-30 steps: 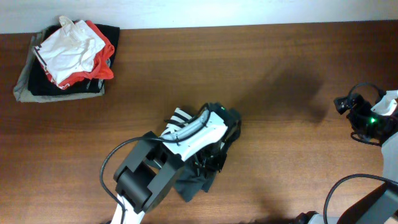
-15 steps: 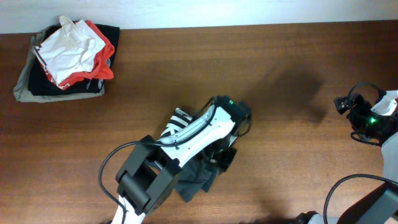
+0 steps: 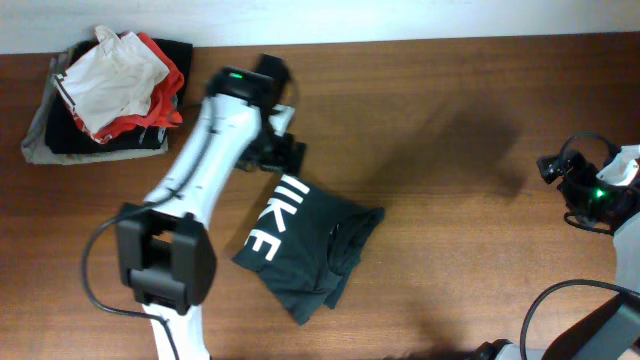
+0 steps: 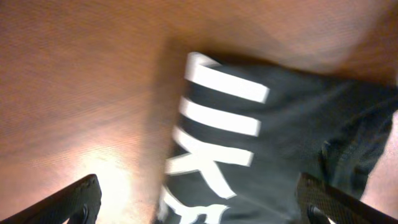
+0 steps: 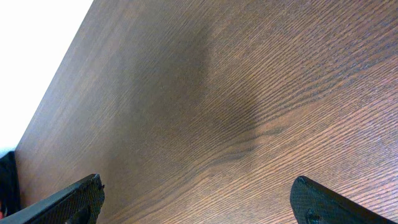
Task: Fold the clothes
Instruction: 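Grasp the folded shirt bundle's edge with the left gripper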
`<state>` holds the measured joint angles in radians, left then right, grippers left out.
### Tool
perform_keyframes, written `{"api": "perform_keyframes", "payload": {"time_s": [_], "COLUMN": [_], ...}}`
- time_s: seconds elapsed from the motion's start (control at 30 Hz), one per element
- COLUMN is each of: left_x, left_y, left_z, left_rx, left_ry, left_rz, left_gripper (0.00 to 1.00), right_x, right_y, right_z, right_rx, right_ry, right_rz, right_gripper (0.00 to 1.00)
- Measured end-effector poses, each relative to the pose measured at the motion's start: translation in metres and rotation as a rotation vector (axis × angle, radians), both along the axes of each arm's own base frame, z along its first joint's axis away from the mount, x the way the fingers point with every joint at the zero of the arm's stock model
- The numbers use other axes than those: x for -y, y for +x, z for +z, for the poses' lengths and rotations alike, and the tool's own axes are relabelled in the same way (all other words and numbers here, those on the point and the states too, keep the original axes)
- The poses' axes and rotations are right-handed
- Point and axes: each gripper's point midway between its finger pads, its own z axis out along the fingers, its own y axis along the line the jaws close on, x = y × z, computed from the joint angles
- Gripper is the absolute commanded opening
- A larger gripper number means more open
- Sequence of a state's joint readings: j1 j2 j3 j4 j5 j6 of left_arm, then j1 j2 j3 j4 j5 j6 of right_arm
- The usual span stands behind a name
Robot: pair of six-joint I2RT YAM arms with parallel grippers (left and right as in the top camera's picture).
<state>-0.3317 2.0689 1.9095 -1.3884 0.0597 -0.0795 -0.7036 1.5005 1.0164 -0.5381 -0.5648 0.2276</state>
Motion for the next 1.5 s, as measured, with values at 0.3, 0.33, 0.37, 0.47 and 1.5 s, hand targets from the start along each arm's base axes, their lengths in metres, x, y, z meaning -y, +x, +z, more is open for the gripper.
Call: {"api": "perform_keyframes", "payload": {"time_s": [0.3,0.33,0.37,0.47,1.5], "left_x": [-0.041,-0.041,-0.039,-0.035,0.018], "left_y": [0.018,0.013,0.008,-0.013,-0.077], "left_z": [-0.005,-0.009,-0.016,-0.043,-0.112], "left_rx": [-0.017,-0.034,-0.055,-0.126,-0.219], "left_ry": [-0.413,-0.432,-0.448,-0.475,-0.616], "left_rz": [-0.007,-0.006,-0.006,-0.001,-0.027], "left_gripper": [0.99,0.99,0.99,0.99,0.45], "right_x": [0.000,0.000,0.000,0.000,0.000], "right_y": [0.000,0.000,0.000,0.000,0.000], "right_z": [0.000,0.000,0.000,0.000,0.000], "right_rx": [-0.001,0.000,0.000,0.000,0.000], "right_ry": [0.001,0.001,0.000,0.000,0.001], "right_rz": [0.000,0.000,0.000,0.000,0.000], "right_gripper": [0.99,0.99,0.99,0.99,0.99]}}
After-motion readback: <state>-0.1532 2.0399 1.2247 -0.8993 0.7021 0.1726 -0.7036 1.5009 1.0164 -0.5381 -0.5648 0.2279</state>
